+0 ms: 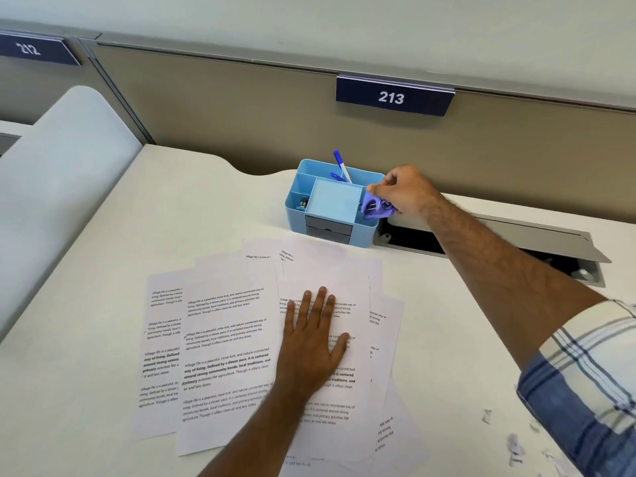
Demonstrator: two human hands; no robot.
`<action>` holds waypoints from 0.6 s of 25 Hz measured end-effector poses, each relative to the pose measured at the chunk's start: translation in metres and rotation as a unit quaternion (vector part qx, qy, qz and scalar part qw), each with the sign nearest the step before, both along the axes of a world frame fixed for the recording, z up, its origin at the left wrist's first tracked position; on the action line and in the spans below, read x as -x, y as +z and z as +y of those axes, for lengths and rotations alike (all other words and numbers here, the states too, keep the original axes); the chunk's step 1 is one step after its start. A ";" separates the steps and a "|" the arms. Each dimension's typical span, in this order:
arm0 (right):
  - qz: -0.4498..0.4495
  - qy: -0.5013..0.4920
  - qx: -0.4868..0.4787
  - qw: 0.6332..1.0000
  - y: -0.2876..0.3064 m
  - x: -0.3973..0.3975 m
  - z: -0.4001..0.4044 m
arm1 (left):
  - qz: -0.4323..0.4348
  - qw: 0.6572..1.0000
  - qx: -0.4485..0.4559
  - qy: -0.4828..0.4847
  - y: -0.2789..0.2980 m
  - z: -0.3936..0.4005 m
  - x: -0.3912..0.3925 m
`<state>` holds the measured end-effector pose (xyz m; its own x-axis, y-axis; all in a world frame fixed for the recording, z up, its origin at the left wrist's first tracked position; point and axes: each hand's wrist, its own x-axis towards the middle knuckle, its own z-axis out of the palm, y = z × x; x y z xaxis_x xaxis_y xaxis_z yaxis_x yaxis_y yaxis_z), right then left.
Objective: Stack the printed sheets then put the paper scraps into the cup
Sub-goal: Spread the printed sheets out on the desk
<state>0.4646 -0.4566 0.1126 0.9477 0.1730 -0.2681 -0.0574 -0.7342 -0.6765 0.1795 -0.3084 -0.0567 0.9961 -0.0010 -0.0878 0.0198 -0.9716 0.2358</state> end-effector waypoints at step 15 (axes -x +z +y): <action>-0.031 0.033 0.075 0.996 -0.024 0.004 0.016 | -0.005 1.000 0.017 0.004 -0.001 0.000 0.001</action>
<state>0.4603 -0.4405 0.0887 0.9511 0.1977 -0.2374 0.0321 -0.8275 -0.5605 0.1788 -0.3085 -0.0575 0.9969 0.0042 -0.0786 0.0252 -0.9631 0.2681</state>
